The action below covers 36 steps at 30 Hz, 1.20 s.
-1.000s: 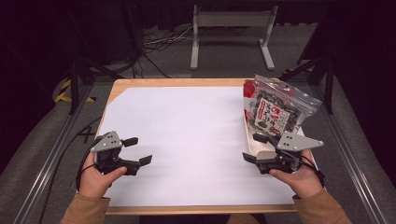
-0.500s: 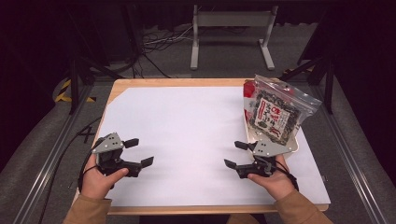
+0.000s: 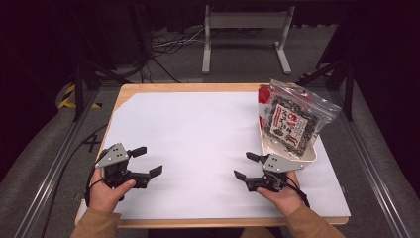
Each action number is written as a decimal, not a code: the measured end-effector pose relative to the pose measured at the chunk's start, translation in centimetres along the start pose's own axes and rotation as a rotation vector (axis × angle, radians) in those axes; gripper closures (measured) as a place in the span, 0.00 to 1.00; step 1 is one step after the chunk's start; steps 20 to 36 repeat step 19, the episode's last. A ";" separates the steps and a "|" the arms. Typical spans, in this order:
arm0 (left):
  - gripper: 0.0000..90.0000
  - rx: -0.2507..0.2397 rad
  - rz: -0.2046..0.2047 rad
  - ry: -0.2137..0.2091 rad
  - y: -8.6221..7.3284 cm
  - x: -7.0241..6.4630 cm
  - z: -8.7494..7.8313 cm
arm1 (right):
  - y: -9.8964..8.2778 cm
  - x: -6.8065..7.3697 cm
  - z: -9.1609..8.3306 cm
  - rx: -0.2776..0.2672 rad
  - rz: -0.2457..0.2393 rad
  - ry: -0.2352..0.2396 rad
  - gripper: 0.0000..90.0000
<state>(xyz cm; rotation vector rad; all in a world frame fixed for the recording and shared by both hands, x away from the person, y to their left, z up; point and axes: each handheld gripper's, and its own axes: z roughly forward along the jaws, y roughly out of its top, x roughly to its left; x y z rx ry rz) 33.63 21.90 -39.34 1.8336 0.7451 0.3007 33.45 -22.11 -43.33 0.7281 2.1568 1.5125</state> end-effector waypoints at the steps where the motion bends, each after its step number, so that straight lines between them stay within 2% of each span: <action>1: 0.11 0.000 0.000 0.001 -0.1 0.1 0.0 | -0.1 0.0 0.1 0.005 0.001 0.002 0.26; 9: 0.11 0.031 0.041 0.044 -0.7 0.6 0.1 | -0.9 0.0 0.4 0.023 0.005 -0.011 0.26; 14: 0.10 0.034 0.023 0.046 -1.1 0.9 -0.3 | -1.1 0.0 0.5 0.032 0.013 -0.012 0.27; 36: 0.10 0.041 0.028 0.047 -1.2 0.9 -0.3 | -1.1 0.1 0.6 0.038 0.008 -0.014 0.27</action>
